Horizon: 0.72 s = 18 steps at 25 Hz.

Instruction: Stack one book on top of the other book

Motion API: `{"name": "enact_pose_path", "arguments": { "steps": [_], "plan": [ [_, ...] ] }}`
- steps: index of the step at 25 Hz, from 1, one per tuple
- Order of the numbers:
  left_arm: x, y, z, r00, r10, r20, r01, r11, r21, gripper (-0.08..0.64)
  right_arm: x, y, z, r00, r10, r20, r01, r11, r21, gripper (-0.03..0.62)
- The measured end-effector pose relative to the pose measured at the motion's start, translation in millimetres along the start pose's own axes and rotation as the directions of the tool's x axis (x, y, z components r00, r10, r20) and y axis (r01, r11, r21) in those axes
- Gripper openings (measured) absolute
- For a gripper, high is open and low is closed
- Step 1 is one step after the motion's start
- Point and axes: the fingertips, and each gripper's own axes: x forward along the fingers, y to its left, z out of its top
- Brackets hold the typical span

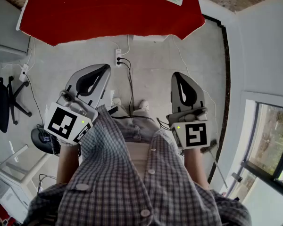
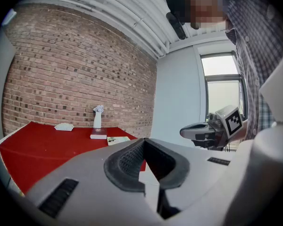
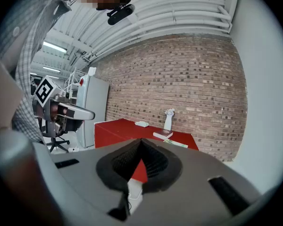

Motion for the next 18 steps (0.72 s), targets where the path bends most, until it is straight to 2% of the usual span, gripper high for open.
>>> {"name": "enact_pose_path", "arguments": {
  "steps": [15, 18],
  "plan": [
    [-21.2, 20.4, 1.9, 0.999, -0.036, 0.015, 0.036, 0.999, 0.013, 0.008, 5.0, 29.3, 0.9, 0.998, -0.036, -0.053, 0.037, 0.999, 0.029, 0.003],
    [-29.7, 25.4, 1.2, 0.999, -0.042, 0.018, 0.041, 0.999, 0.020, 0.008, 7.7, 34.0, 2.8, 0.998, -0.062, -0.032, 0.063, 0.998, 0.018, 0.003]
  ]
}}
